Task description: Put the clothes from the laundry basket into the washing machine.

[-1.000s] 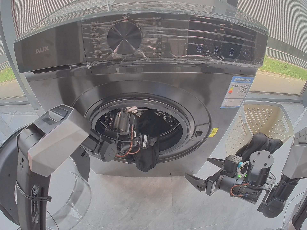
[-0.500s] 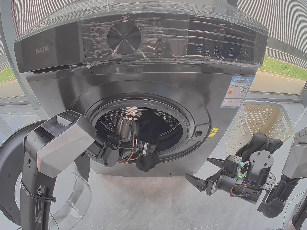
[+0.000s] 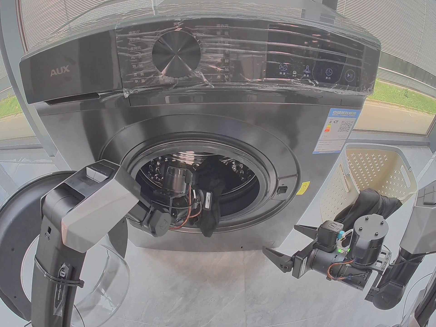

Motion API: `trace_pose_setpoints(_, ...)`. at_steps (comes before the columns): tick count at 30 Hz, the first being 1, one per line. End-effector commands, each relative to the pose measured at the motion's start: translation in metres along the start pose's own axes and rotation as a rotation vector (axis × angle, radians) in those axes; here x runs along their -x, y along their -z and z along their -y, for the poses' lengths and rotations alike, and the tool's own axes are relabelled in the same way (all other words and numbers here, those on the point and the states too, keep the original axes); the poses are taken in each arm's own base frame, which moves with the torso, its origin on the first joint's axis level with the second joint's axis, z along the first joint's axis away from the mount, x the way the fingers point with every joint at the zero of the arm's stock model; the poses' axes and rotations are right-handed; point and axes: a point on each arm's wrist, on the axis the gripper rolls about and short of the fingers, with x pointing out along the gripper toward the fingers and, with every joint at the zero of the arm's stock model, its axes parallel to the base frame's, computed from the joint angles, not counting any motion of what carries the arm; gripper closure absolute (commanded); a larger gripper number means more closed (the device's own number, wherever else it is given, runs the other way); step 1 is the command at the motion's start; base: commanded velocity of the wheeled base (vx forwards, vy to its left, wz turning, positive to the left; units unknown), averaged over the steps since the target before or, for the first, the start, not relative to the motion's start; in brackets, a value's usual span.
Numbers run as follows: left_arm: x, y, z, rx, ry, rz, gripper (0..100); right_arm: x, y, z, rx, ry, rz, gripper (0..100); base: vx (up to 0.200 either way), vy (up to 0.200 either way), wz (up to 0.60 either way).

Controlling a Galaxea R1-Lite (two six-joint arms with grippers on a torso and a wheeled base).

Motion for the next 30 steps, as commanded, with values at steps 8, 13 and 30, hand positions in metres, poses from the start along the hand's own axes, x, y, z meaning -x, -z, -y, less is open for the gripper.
trace_pose_setpoints(8,-0.03,-0.026,-0.015,0.054,-0.095,0.233,0,-0.001,0.002,0.001,0.0,0.001,-0.008,0,0.0,0.0,0.0)
trace_pose_setpoints(13,-0.028,-0.025,-0.013,0.057,-0.088,0.229,0,-0.001,0.002,0.001,-0.001,0.004,-0.01,0,0.0,0.0,0.0)
trace_pose_setpoints(30,-0.023,0.02,-0.011,0.018,-0.062,0.024,0,-0.001,0.002,0.001,0.0,0.002,-0.011,0,0.0,0.0,0.0)
